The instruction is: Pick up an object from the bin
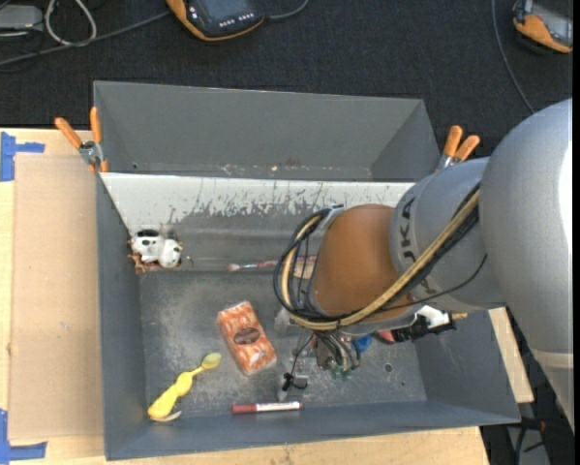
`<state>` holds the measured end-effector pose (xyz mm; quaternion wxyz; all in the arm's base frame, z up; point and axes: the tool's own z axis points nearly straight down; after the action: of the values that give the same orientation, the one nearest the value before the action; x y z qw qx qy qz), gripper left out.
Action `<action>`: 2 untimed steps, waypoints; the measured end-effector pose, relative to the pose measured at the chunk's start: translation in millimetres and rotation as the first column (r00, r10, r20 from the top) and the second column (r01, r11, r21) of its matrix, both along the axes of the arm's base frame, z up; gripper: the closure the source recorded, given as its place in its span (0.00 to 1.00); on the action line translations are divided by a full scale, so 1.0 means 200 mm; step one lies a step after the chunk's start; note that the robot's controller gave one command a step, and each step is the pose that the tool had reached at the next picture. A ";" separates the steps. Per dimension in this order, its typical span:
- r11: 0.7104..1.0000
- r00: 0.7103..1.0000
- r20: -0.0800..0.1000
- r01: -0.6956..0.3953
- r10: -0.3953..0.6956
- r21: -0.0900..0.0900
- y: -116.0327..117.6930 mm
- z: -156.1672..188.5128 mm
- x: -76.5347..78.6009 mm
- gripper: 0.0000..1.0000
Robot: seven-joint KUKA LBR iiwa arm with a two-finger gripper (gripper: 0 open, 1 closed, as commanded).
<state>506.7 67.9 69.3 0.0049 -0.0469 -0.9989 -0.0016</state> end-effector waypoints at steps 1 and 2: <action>0.995 0.995 0.000 -0.098 0.098 0.000 0.14 0.02 0.22 0.00; 1.000 1.000 -0.008 0.026 -0.026 -0.002 0.14 0.03 -0.03 1.00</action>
Offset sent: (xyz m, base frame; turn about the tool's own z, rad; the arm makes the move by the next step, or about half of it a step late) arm -0.0060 0.0286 0.0064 0.0271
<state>499.9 96.7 74.5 0.0091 -0.0600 -0.9982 -0.0006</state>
